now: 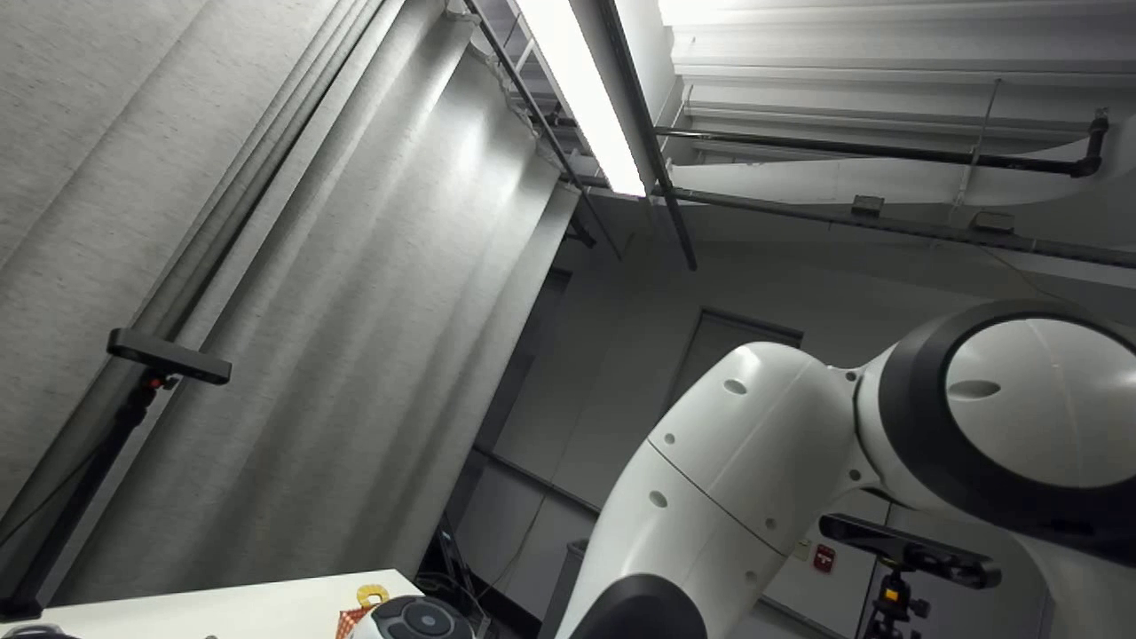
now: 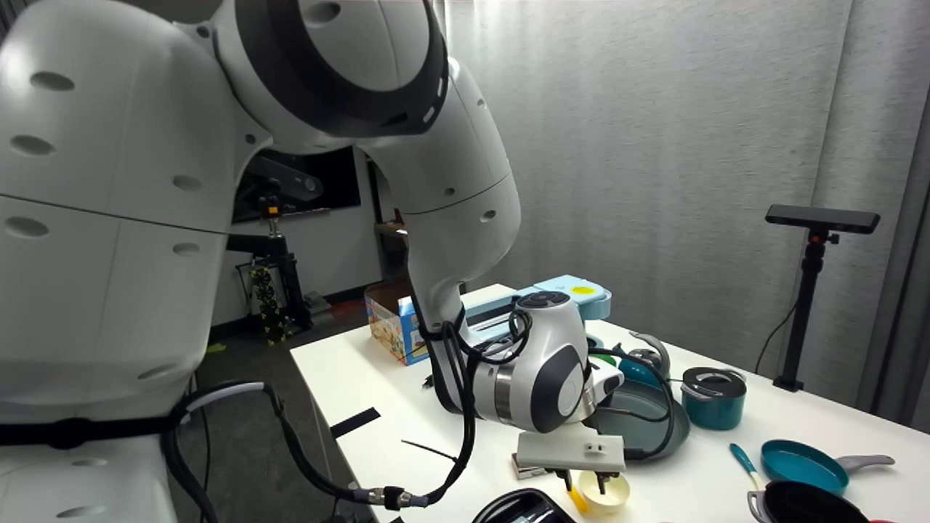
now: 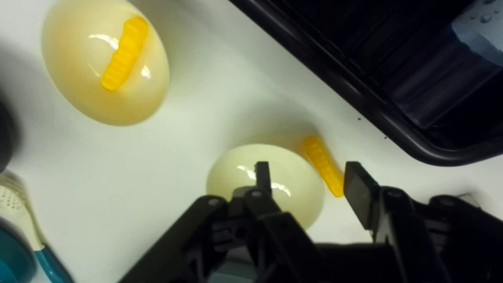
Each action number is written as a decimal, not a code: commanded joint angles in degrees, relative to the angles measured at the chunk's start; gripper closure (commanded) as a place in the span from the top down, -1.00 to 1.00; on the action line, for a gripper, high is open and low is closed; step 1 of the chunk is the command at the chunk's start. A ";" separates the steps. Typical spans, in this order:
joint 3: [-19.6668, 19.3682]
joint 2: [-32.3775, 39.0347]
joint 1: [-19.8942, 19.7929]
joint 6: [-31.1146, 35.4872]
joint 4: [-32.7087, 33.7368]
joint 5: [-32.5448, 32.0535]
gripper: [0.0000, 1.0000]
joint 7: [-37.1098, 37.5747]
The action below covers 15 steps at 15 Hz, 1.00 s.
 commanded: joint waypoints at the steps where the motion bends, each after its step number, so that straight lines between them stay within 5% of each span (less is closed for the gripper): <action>1: -1.68 -2.97 3.35 -0.91 -2.70 -3.33 -0.57 3.34; 4: 1.33 -2.27 2.13 -1.55 -3.19 -2.17 -0.98 2.34; 15: 3.20 -0.26 -1.91 -3.75 -0.38 -1.45 -1.00 0.07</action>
